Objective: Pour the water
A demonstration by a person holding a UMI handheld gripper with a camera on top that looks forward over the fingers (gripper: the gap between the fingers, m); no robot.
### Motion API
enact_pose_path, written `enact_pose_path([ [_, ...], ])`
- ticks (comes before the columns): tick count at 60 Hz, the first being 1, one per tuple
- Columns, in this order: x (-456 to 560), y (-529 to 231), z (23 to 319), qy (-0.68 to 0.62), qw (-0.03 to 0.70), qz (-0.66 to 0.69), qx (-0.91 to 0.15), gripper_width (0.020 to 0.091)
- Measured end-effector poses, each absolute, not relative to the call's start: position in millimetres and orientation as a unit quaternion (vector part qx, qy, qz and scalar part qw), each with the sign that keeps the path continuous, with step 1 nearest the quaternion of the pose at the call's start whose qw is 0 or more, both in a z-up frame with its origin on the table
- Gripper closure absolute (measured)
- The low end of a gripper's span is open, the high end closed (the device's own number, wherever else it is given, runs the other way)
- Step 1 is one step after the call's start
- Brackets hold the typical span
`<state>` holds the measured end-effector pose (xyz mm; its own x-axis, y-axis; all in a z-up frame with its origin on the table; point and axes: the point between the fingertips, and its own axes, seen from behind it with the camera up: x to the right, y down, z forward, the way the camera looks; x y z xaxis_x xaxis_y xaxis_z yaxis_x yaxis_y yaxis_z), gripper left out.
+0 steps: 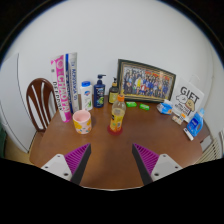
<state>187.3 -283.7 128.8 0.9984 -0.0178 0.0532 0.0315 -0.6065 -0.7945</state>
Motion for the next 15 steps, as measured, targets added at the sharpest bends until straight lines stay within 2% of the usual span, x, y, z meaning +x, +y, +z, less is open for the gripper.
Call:
enact_pose_path([
  [15,172,-295,141,-0.009,0.455,-0.032,-0.89,0.0252],
])
